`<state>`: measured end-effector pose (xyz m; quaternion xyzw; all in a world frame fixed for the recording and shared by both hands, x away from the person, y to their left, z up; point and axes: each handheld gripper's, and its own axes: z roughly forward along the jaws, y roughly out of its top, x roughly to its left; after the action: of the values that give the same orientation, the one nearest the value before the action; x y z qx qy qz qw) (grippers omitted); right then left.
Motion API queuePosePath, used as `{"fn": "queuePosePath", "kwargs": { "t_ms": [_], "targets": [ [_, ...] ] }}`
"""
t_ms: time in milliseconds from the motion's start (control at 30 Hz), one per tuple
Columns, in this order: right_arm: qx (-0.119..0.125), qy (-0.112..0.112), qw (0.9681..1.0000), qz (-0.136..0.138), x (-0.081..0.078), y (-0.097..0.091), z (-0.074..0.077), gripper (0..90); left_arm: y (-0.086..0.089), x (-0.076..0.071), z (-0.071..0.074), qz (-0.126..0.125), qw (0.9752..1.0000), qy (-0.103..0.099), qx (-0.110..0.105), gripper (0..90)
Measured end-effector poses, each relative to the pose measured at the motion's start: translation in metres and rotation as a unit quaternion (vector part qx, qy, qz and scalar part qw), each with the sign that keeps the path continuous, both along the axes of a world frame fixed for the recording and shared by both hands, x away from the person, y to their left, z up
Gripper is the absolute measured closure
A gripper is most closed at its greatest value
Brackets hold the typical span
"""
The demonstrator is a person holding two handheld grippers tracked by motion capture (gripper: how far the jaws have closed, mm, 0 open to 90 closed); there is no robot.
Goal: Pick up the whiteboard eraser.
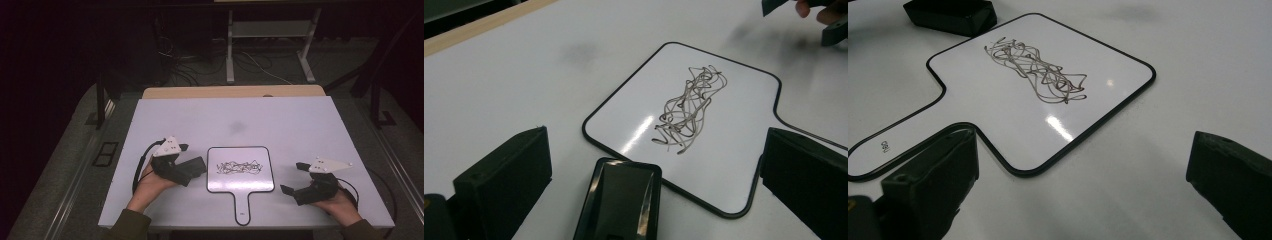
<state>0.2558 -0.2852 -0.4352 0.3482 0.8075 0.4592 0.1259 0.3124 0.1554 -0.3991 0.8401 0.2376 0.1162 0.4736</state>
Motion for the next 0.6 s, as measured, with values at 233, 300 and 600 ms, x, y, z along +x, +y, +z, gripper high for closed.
{"fn": "queuePosePath", "kwargs": {
  "t_ms": [233, 300, 600],
  "targets": [
    [0.002, -0.001, 1.0000, -0.003, -0.001, -0.001, 0.001, 0.0, 0.002, 0.007, 0.003, 0.003, 1.0000, 0.000, 0.001, 0.0],
    [0.002, -0.001, 1.0000, -0.005, 0.000, -0.001, 0.001, 0.0, 0.002, 0.011, 0.003, 0.002, 1.0000, 0.001, 0.000, 0.0],
    [0.000, -0.003, 1.0000, -0.006, 0.000, -0.002, 0.000, 0.0, 0.004, 0.019, 0.006, 0.004, 1.0000, 0.005, 0.006, 0.0]
  ]
}}
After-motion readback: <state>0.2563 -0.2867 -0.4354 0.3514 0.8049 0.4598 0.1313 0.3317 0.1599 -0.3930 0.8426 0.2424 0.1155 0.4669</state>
